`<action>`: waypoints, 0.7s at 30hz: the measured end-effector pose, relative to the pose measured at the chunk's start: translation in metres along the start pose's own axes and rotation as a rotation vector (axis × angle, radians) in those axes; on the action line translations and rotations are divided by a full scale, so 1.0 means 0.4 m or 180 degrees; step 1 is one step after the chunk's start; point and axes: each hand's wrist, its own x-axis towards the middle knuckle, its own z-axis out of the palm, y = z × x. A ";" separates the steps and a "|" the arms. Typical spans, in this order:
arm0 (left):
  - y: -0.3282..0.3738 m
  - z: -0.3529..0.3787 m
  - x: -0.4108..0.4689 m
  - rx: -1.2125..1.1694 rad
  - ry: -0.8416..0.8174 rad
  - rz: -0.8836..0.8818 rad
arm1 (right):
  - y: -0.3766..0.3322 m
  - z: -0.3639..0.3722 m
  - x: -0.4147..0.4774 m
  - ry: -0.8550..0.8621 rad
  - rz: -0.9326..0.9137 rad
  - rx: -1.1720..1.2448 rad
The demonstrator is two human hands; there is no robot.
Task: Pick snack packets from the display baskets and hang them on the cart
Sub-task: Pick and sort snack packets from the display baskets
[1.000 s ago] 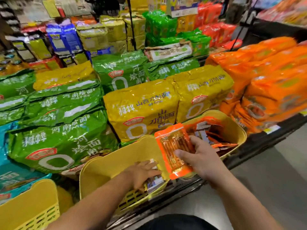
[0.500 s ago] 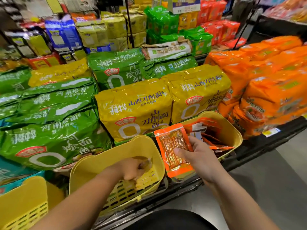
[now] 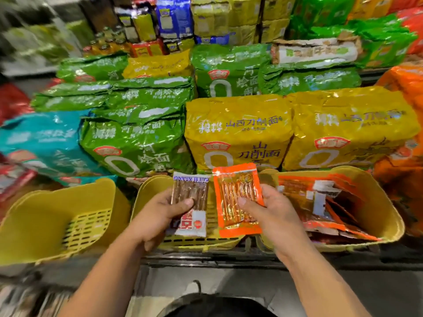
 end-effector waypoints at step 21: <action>-0.197 -0.179 -0.539 -0.1235 0.1561 0.0654 | 0.067 0.445 -0.152 -0.1842 0.0063 -0.0621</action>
